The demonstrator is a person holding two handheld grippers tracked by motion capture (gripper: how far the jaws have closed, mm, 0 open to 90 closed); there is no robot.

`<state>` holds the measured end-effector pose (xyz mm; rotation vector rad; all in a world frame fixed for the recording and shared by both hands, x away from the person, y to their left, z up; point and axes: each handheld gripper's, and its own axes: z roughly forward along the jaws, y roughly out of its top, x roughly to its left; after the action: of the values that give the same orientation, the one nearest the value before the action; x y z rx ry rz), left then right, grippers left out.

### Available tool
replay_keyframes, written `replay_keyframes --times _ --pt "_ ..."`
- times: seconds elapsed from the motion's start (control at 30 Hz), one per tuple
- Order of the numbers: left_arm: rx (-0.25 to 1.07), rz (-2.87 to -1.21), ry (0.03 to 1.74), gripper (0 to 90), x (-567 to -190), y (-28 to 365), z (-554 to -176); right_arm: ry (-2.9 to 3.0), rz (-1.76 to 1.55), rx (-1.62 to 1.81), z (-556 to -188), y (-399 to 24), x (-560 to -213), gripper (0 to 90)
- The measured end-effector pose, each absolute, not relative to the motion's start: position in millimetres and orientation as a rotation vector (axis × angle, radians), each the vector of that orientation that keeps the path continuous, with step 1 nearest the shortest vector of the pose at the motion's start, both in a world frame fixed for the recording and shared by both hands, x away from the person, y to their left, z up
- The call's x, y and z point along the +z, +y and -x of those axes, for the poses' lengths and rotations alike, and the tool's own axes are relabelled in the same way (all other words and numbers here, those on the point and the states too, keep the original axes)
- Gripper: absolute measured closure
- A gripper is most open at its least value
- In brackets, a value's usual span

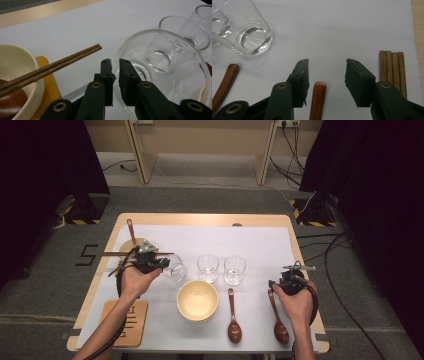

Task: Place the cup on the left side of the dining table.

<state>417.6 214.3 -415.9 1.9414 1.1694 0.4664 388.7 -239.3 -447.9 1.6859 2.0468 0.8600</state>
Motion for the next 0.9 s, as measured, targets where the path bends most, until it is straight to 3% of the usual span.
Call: replay_keyframes --times 0.9 --pt "0.528 -1.913 1.221 81.5 -415.4 274.2 -375.3 2.046 -1.67 0.86 -387.6 -236.6 -447.4 54.1"
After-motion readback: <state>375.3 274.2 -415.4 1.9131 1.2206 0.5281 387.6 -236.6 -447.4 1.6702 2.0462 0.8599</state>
